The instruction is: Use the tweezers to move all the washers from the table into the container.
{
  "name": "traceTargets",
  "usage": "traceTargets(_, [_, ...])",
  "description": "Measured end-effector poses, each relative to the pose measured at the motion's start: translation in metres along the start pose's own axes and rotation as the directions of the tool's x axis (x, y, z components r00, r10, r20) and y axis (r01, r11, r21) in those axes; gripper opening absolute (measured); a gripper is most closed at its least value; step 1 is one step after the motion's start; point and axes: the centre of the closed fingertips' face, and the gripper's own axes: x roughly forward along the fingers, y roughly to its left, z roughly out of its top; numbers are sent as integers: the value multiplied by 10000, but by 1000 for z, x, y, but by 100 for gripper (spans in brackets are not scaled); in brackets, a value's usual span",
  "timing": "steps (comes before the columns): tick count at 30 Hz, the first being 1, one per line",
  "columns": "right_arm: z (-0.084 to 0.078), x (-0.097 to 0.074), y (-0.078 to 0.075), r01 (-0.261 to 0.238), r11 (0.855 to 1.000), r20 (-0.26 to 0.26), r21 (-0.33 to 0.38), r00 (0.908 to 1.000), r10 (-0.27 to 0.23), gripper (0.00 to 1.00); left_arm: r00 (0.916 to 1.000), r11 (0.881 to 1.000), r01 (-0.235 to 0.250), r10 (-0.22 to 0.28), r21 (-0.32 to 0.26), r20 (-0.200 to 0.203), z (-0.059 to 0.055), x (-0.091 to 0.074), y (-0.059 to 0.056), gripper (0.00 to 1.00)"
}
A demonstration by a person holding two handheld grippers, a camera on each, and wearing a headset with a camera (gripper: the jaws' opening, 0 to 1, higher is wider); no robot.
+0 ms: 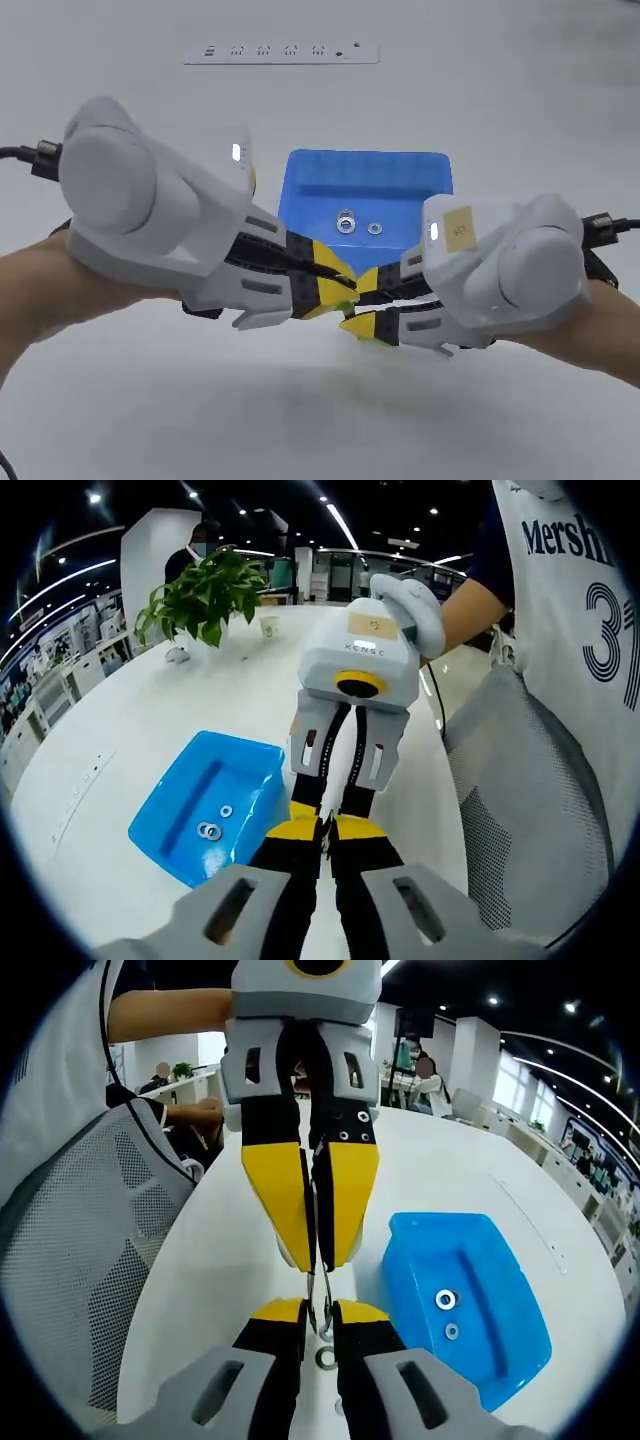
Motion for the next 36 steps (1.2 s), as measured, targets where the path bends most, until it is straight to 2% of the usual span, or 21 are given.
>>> traceTargets(14, [-1,-1,-2,51,10000,-50,20,10000,-51,12,10000,10000,-8,8,56,5,1,2,1,7])
traceTargets(24, [-4,1,-2,32,10000,-88,91,10000,-31,11,10000,9999,22,-21,-134,48,0,3,3,7])
traceTargets(26, [-4,1,-2,-8,9995,-79,329,10000,10,11,10000,9997,67,-66,-234,61,0,4,2,7])
traceTargets(36, [-4,1,0,-25,9999,-238,127,9997,28,10,9999,9995,118,-115,-297,100,0,4,-1,7])
